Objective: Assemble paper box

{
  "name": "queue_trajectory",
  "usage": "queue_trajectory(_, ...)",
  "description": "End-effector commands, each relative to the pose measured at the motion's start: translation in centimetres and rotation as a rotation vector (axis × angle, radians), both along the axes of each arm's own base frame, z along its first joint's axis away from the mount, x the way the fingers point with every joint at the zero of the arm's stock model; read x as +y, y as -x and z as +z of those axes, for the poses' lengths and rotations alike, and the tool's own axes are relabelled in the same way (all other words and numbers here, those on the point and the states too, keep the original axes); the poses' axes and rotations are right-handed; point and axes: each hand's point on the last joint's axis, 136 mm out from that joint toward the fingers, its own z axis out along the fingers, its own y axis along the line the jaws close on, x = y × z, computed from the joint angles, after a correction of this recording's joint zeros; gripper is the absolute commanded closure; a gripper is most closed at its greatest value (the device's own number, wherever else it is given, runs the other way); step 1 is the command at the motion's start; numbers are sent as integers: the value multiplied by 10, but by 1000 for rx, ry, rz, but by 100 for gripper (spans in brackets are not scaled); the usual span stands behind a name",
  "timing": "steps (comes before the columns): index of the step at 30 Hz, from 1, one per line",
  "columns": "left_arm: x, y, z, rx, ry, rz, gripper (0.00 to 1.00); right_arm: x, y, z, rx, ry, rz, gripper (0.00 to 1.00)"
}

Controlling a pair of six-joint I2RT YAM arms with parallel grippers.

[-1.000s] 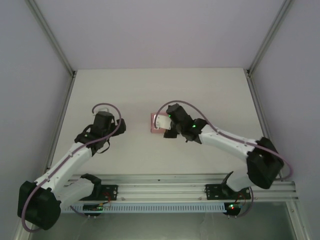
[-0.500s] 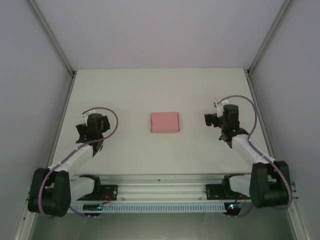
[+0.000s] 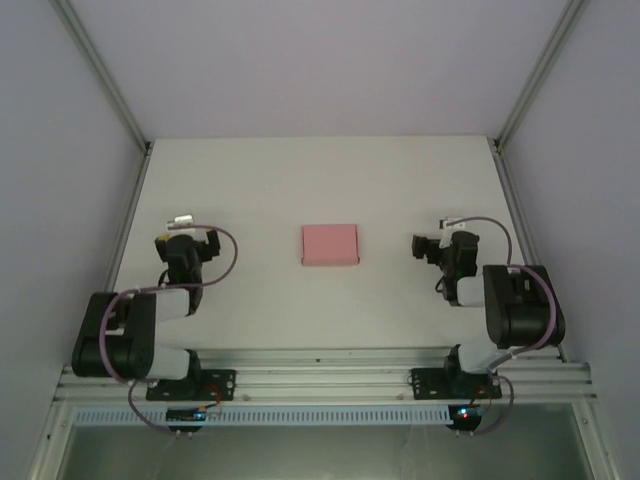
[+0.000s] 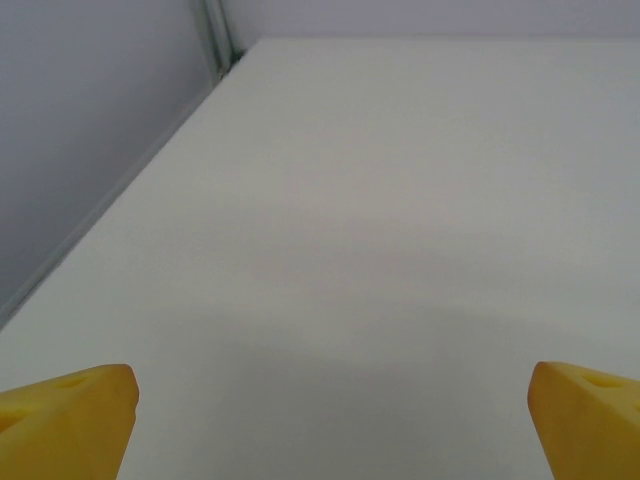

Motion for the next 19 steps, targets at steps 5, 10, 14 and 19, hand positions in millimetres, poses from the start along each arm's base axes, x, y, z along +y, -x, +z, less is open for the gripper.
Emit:
queue_trajectory(5, 0, -25, 3, -43, 25, -58, 0, -1, -16, 23, -78, -7, -21, 0)
queue_trajectory(10, 0, -24, 0, -9, 45, -62, 1, 0, -15, 22, -73, -7, -23, 0)
queue_trajectory(14, 0, -24, 1, -18, 43, -62, 1, 0, -15, 21, -69, 1, -17, 0)
queue_trajectory(19, 0, -24, 1, -22, 40, -62, 0, 0, -15, 21, -68, 2, -18, 0)
